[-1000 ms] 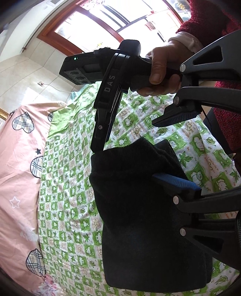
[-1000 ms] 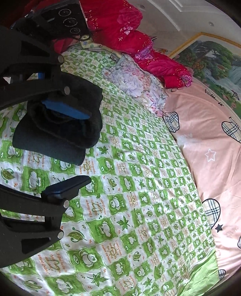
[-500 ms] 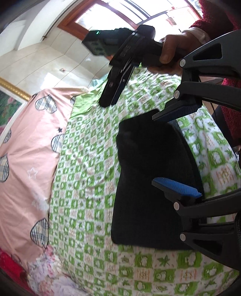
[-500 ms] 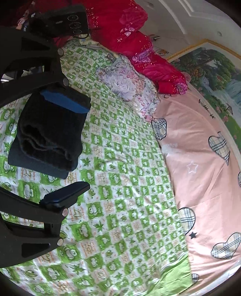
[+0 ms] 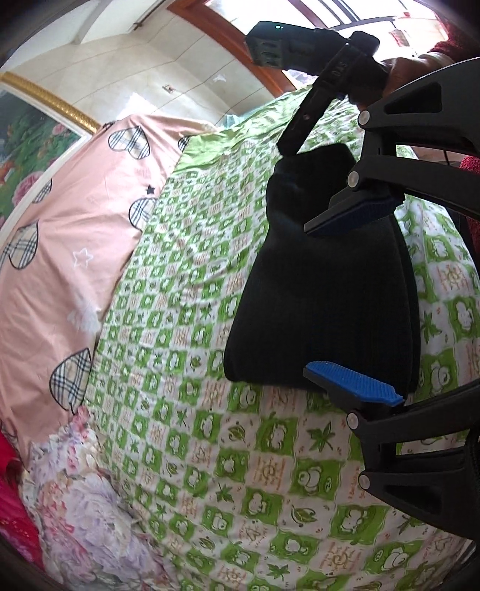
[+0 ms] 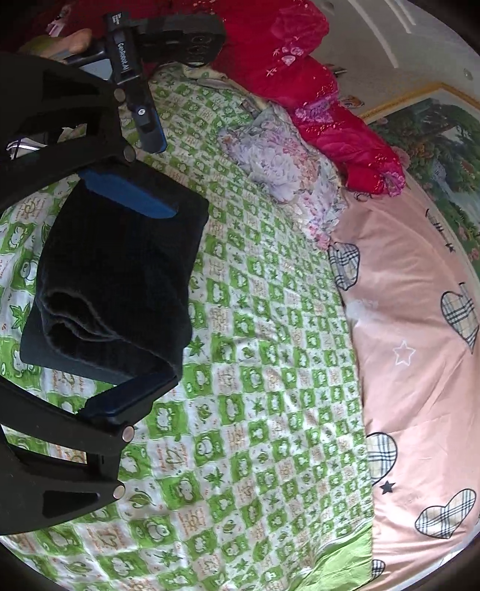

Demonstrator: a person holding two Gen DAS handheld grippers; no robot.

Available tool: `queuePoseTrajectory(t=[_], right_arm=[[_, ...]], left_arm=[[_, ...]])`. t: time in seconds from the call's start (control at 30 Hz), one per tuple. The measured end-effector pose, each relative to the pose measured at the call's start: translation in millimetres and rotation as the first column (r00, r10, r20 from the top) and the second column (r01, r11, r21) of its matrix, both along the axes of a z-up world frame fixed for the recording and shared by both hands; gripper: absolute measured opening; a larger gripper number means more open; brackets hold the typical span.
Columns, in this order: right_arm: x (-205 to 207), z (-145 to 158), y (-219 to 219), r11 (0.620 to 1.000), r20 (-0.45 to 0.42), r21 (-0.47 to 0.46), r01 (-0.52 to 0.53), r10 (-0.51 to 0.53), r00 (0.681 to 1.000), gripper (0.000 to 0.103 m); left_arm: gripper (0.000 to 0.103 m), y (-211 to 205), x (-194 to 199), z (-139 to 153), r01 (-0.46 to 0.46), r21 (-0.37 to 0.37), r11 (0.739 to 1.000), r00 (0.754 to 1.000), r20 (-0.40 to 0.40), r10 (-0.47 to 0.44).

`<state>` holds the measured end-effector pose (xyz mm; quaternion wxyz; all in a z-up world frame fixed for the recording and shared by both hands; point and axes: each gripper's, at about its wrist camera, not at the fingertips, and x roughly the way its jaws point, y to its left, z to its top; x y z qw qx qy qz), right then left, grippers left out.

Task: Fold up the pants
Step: 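Grasp the black pants bundle with the left gripper while the right gripper grasps its other end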

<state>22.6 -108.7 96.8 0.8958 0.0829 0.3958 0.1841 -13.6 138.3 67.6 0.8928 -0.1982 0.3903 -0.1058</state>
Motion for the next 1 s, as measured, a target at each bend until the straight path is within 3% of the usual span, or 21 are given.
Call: queuePoseTrajectory(t=[0.33, 0.7, 1.0], right_arm=[[3.5, -28.1, -19.7, 0.996, -0.103, 0.026, 0.087, -0.084, 0.991, 0.084], [-2.5, -51.5, -34.3, 0.993, -0.134, -0.029, 0.113, -0.116, 0.984, 0.084], [-4.3, -60.7, -46.5, 0.992, -0.169, 0.028, 0.121, -0.115, 0.979, 0.084]], left_arm=[[0.070, 10.0, 18.5, -24.6, -0.047, -0.002, 0.999, 0.996, -0.075, 0.047], [0.073, 11.6, 31.8, -39.8, -0.056, -0.012, 0.998, 0.991, -0.124, 0.054], [0.076, 7.9, 45.3, -47.3, -0.038, -0.007, 0.999, 0.989, -0.146, 0.036]])
